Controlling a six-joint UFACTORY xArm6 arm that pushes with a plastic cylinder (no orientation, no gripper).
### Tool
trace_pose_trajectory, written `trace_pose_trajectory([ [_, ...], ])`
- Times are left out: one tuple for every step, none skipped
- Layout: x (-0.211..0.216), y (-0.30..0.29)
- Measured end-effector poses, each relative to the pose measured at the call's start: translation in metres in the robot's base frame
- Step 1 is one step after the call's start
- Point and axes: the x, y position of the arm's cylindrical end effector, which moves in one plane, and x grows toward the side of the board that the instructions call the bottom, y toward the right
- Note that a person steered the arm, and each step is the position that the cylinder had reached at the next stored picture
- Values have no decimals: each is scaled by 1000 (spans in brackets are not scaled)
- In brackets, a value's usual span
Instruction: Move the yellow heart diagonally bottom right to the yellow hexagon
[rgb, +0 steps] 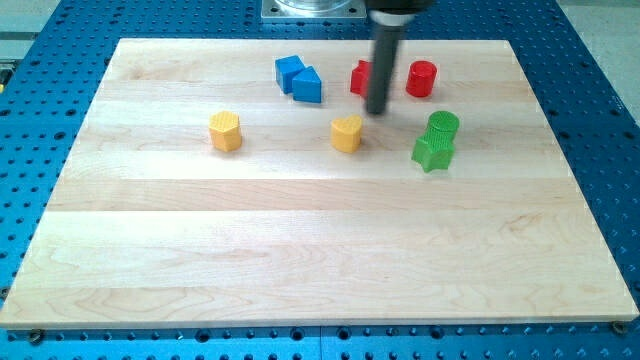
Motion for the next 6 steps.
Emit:
trace_pose_trajectory([
  [-27,-10],
  [-46,2],
  [-47,60],
  [-27,13],
  [41,20],
  [81,18],
])
